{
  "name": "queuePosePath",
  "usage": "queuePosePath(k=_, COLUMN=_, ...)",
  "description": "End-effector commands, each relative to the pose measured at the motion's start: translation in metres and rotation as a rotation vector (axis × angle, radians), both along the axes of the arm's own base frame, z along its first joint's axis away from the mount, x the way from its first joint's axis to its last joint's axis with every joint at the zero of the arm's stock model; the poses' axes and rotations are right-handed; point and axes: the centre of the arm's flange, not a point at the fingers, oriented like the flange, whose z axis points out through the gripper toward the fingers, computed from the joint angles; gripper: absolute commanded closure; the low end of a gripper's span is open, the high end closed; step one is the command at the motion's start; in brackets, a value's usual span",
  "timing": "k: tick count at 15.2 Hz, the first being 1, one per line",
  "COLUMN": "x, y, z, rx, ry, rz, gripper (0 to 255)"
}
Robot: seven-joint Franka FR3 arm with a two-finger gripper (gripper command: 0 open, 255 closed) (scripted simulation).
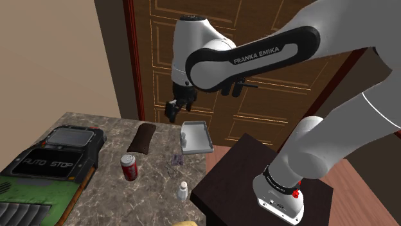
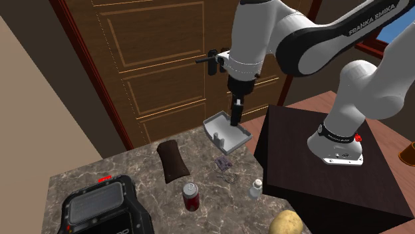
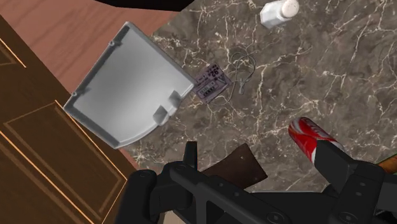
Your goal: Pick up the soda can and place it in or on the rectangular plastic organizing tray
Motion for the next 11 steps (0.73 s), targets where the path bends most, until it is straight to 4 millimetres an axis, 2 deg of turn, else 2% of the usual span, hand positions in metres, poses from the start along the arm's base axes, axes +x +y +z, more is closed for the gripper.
queuePosePath(k=1, x=0.010, y=0.019, z=-0.017, rx=0.002, ry=0.003, rz=-0.003, gripper=0)
queuePosePath(k=11, x=0.057, y=0.105, z=-0.107, rx=0.001, ry=0.020, rz=-0.014, gripper=0)
